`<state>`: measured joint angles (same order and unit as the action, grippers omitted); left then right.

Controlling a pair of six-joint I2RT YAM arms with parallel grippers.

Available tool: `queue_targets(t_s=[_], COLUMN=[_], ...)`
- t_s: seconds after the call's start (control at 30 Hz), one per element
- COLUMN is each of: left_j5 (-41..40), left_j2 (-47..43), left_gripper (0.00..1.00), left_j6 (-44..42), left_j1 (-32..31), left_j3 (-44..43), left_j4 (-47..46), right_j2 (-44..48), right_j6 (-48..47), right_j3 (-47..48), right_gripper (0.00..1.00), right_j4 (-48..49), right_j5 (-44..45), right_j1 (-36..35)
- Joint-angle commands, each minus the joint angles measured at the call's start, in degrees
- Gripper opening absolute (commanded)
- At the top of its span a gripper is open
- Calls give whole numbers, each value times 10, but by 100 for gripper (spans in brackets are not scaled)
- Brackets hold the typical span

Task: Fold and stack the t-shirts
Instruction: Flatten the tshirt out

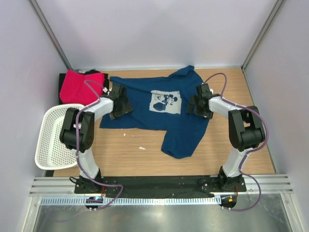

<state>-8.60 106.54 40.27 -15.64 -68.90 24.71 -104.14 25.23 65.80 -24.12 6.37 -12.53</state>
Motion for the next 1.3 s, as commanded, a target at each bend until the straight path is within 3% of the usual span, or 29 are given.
queue_targets(t_s=[0.0,0.33,0.6,0.73,0.87,1.0,1.13,1.27], left_j5=[-15,-8,-11,-41,-54,-50,-34,-29], left_j2=[-19,-157,-226,-233,-225,-197,-144,-112], left_gripper=[82,79,75,76,76,76,76,75], left_j6=[29,80,99,67,37,5,6,9], left_j1=[0,-28,-85,-84,-87,-92,-92,-92], left_j3=[44,182,243,182,36,-24,-35,-45], left_j4=[16,107,190,227,270,231,164,147], right_j2=[25,72,129,180,206,193,122,65], right_j6=[22,18,23,-29,-40,-2,20,20], right_j3=[-23,-47,-62,12,78,29,3,10], right_gripper=[97,98,98,90,85,79,80,79], right_j4=[-19,-118,-210,-227,-226,-142,-59,-28], right_j5=[56,129,124,81,39,-19,0,25], right_j1=[1,43,52,40,0,-48,-105,-115])
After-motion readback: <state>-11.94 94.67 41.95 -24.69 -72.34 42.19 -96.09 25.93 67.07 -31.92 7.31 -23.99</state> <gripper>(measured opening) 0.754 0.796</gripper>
